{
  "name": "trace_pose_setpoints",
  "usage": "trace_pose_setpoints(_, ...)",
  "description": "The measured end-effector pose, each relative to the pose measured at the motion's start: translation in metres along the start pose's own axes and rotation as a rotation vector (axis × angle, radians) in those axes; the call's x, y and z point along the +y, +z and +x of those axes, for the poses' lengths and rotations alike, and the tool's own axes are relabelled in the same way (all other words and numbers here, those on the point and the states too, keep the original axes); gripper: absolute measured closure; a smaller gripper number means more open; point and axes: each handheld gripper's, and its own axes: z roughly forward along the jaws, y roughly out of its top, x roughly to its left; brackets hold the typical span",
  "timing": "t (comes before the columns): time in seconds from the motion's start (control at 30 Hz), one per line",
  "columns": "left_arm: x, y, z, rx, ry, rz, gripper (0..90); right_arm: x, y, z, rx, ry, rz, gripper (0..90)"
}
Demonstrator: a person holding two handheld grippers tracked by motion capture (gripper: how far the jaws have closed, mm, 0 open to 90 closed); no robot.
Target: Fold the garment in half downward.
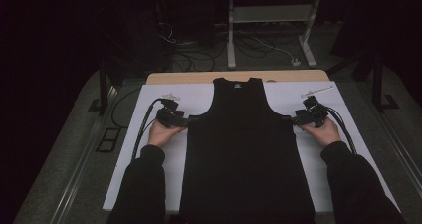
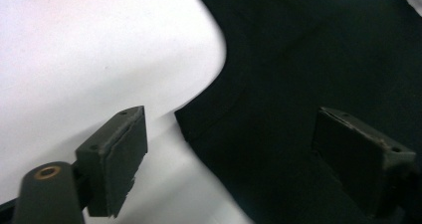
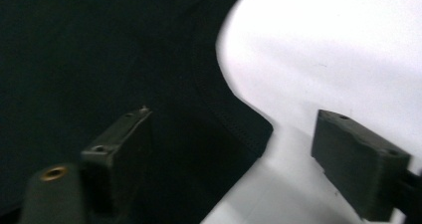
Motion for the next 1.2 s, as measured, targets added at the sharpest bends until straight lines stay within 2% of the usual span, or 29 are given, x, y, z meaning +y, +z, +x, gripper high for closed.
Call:
trace_pose_setpoints(0.1,-0.001,0.001,0.001,0.006,-0.008,0.004,18.0,0.000,0.001,0.000,0.002,-0.002,0.003,22.4)
trace_pose_setpoints(0.23,-0.001,0.001,0.001,0.013,0.003,0.006,22.3,-0.001,0.002,0.000,-0.006,0.002,0.009,29.3)
trace_pose_setpoints(0.3,-0.001,0.001,0.001,0.017,0.005,0.003,25.3,-0.001,0.002,0.000,-0.020,0.010,0.007,35.3)
trace_pose_setpoints(0.37,-0.001,0.002,0.001,0.016,-0.001,0.002,28.2,-0.001,0.002,0.000,-0.013,0.019,0.005,40.5)
trace_pose_setpoints(0.43,-0.001,0.003,0.000,0.031,0.009,0.008,31.3,-0.001,0.001,0.001,-0.022,0.012,0.010,42.9)
trace_pose_setpoints(0.5,-0.001,0.003,0.001,0.038,0.007,0.015,38.2,-0.001,0.001,0.001,-0.020,0.010,0.010,46.8)
trace_pose_setpoints(0.6,-0.001,0.003,0.004,0.045,0.003,0.012,41.6,-0.001,0.002,0.001,-0.023,0.011,0.007,49.0)
trace_pose_setpoints(0.7,-0.002,0.005,0.004,0.054,0.001,0.009,48.0,-0.001,0.003,0.002,-0.029,0.015,-0.002,55.5)
trace_pose_setpoints(0.8,-0.002,0.007,0.004,0.063,0.005,0.014,50.8,-0.001,0.004,0.002,-0.036,0.015,-0.003,59.6)
trace_pose_setpoints(0.9,-0.002,0.008,0.004,0.061,-0.014,0.002,53.3,-0.001,0.004,0.002,-0.040,0.018,-0.005,63.4)
trace_pose_setpoints(1.0,-0.002,0.008,0.005,0.072,-0.009,0.003,55.7,-0.001,0.004,0.002,-0.044,0.021,-0.007,67.3)
trace_pose_setpoints(1.07,-0.002,0.009,0.004,0.094,-0.005,0.002,63.5,-0.001,0.005,0.002,-0.041,0.025,-0.010,69.4)
trace_pose_setpoints(1.13,-0.002,0.010,0.002,0.099,-0.001,0.005,74.4,-0.002,0.006,0.003,-0.018,0.039,-0.019,73.3)
trace_pose_setpoints(1.2,-0.002,0.011,-0.002,0.097,0.027,0.018,82.6,-0.002,0.007,0.004,-0.008,0.037,-0.018,77.9)
